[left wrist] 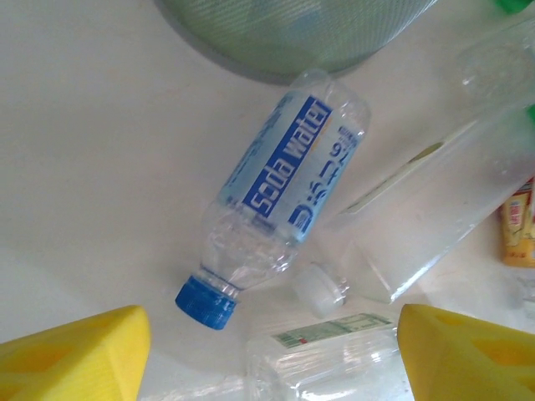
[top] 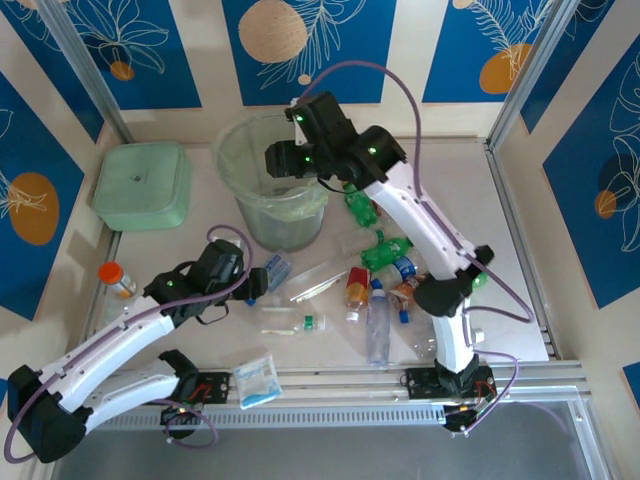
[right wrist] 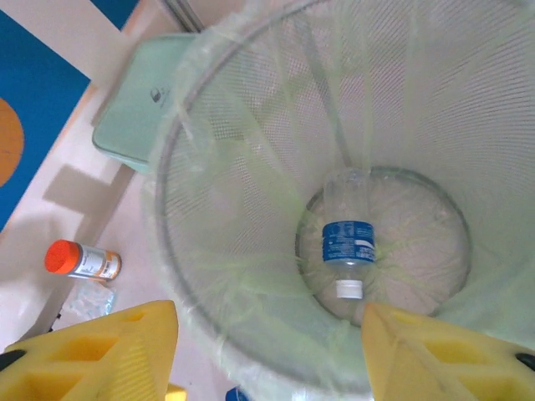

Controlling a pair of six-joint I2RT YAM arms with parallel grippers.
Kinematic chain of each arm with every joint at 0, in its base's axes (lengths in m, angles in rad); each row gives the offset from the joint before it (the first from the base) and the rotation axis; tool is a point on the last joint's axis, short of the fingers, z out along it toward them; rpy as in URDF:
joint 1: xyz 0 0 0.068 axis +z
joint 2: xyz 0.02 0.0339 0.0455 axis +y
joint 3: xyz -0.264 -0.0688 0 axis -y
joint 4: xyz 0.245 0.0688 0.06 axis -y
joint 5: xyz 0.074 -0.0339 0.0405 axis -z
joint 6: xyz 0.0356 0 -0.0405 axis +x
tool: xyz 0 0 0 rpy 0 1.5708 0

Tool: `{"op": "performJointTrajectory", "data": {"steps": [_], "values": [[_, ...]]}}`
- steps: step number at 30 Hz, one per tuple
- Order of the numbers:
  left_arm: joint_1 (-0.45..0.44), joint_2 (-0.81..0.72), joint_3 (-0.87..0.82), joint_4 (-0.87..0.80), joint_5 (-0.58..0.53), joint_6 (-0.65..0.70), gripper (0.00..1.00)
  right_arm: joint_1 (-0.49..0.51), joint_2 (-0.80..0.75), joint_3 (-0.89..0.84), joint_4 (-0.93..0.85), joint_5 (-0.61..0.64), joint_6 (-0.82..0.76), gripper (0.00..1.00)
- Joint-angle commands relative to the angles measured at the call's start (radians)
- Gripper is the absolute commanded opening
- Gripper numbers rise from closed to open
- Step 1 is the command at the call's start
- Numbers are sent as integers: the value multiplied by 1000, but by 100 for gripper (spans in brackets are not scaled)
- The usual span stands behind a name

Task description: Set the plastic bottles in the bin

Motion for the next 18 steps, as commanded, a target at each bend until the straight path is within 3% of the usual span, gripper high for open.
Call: {"op": "performJointTrajectory", "data": {"steps": [1, 6, 11, 14, 15, 16, 18], "values": [[-7, 17, -25, -29, -21, -24, 76, -12, -148, -121, 59, 123, -3, 61], [-7, 22, -61, 1, 27, -27, 73, -78, -426, -463, 181, 140, 63, 66], [-48, 35, -52, 94, 135, 33, 74, -228, -670, -787, 203, 123, 156, 69], [-106, 101, -3, 114, 114, 83, 80, -350, -783, -974, 221, 29, 206, 69], [-123, 141, 16, 126, 115, 109, 93, -381, -814, -1031, 223, 5, 215, 69], [-141, 179, 35, 139, 117, 136, 99, -402, -839, -1082, 223, -8, 222, 69], [-169, 247, 67, 166, 113, 186, 99, -433, -874, -1165, 217, -28, 229, 70]]}}
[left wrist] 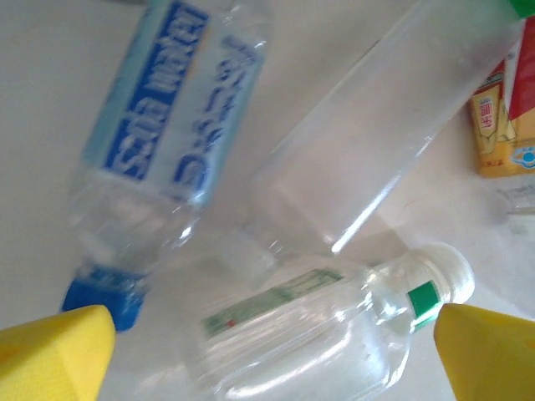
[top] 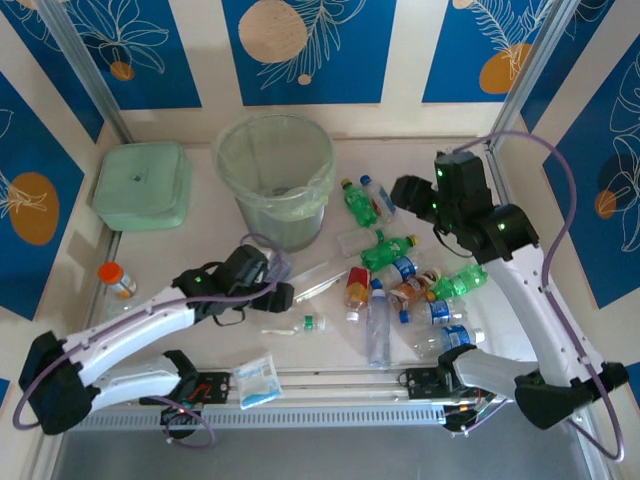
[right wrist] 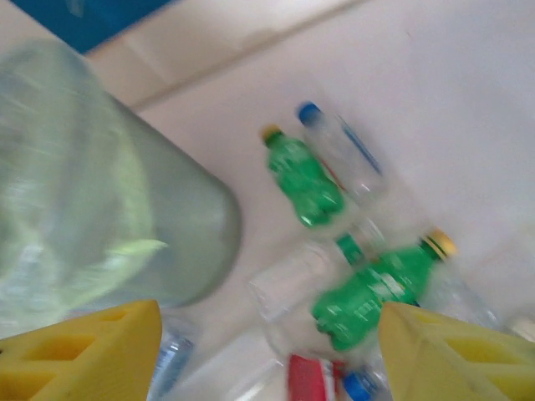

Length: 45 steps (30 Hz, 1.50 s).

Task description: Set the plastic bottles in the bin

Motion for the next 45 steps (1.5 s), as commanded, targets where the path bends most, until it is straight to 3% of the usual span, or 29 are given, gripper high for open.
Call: {"op": "performJointTrajectory", "data": {"steps": [1, 10, 19, 30, 33, 40, 45], "values": [[-45, 101, 70, 74, 3, 115, 99, -40, -48, -110, 5, -85, 50, 70], [-71, 357, 151, 182, -56, 220, 99, -154, -155, -289, -8, -178, 33, 71], [-71, 480, 241, 187, -73, 280, 100, -172, -164, -334, 1, -211, 33, 71], [-72, 584, 277, 150, -10, 298, 84, -178, -170, -354, 15, -210, 38, 70], [-79, 618, 292, 133, -20, 299, 82, -178, -173, -359, 15, -210, 36, 70], [-89, 697, 344, 83, -53, 297, 66, -189, -188, -375, 25, -214, 34, 70], [-97, 693, 365, 60, -84, 294, 60, -192, -205, -379, 23, -213, 30, 70]]}}
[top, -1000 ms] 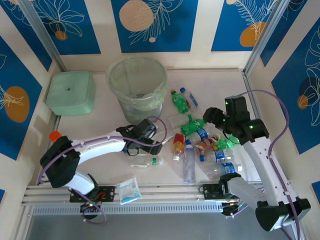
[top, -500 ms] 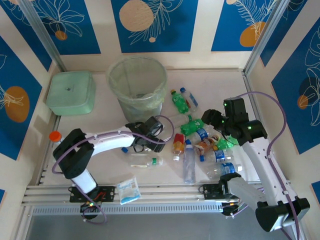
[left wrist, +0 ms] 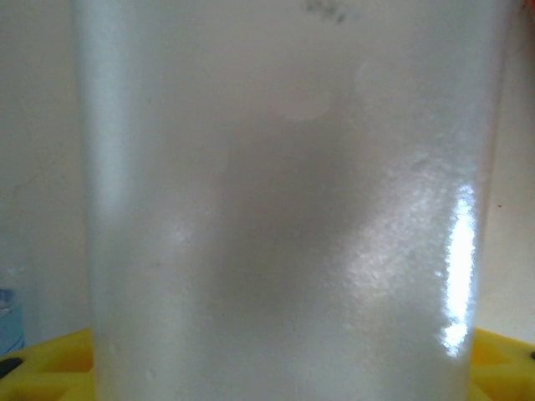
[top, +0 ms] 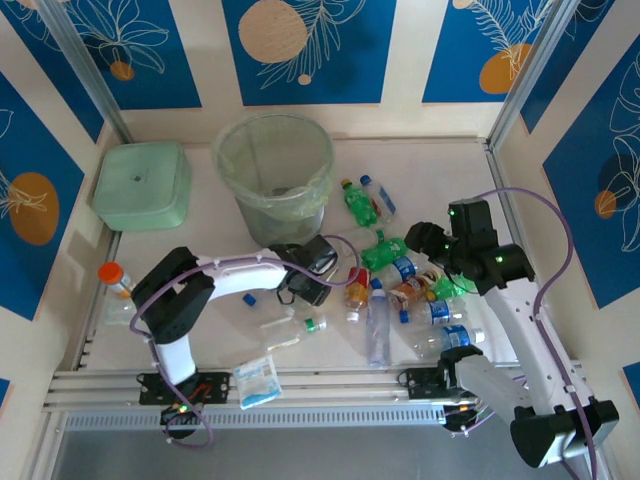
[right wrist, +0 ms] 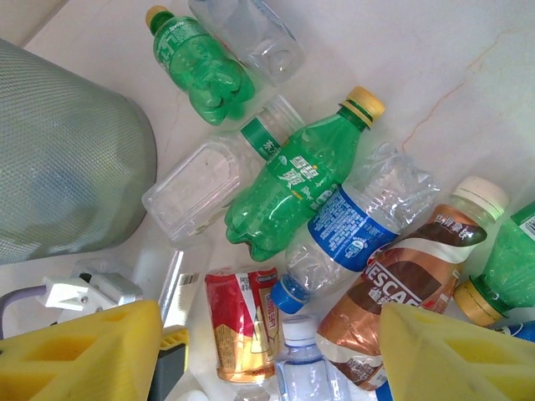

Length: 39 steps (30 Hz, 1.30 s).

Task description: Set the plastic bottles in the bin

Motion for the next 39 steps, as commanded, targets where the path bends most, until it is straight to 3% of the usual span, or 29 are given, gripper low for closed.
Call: {"op": "performJointTrajectory", "data": {"steps": [1, 23, 32, 39], "values": [[-18, -7, 31, -45, -31, 7, 59, -8, -19, -7, 7, -23, 6, 69], [-124, -229, 248, -234, -94, 18, 48, -27, -40, -32, 7, 3, 15, 68], [-127, -336, 474, -384, -29, 11, 50, -56, -55, -39, -4, 2, 15, 67], [-121, -332, 751, -540, -179, 59, 54, -60, -56, -38, -5, -8, 12, 67]]}}
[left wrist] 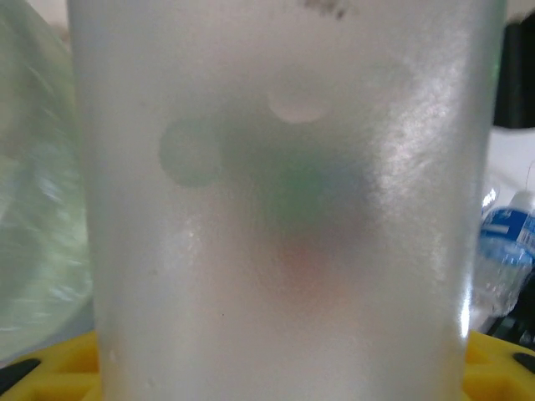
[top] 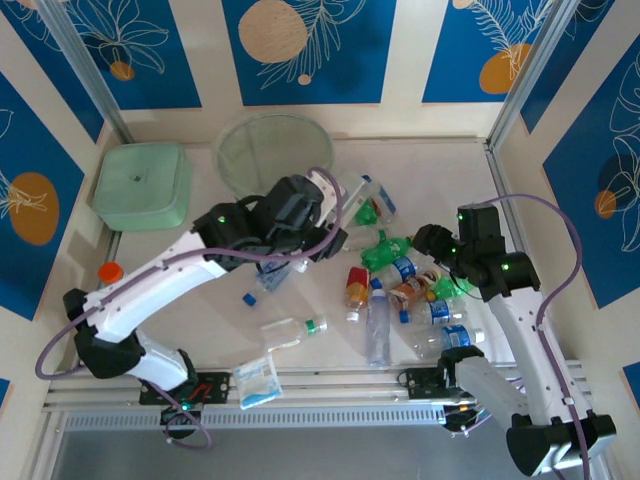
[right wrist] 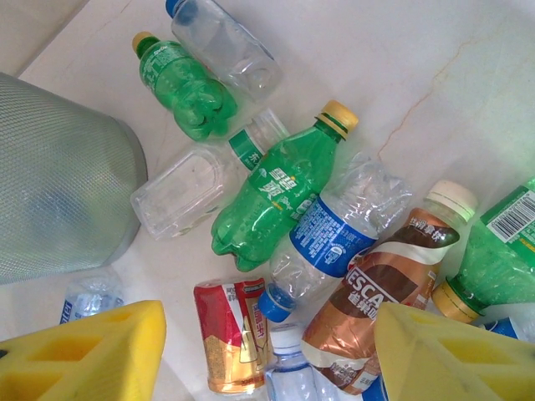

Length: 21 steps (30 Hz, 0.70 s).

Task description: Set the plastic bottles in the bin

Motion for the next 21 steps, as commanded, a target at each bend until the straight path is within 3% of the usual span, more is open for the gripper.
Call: {"op": "performJointTrajectory", "data": {"steps": [1, 5, 12, 21], "values": [[2, 2, 130, -119, -101, 43, 54, -6, -9, -8, -4, -13, 12, 67], [31, 64, 279, -165, -174, 103, 56, -5, -8, -5, -2, -20, 13, 67], [153, 197, 524, -189, -164, 155, 57, -3, -6, -12, 0, -28, 15, 67], [306, 278, 618, -157, -32, 123, 57, -3, 18, -30, 16, -51, 9, 67]]}}
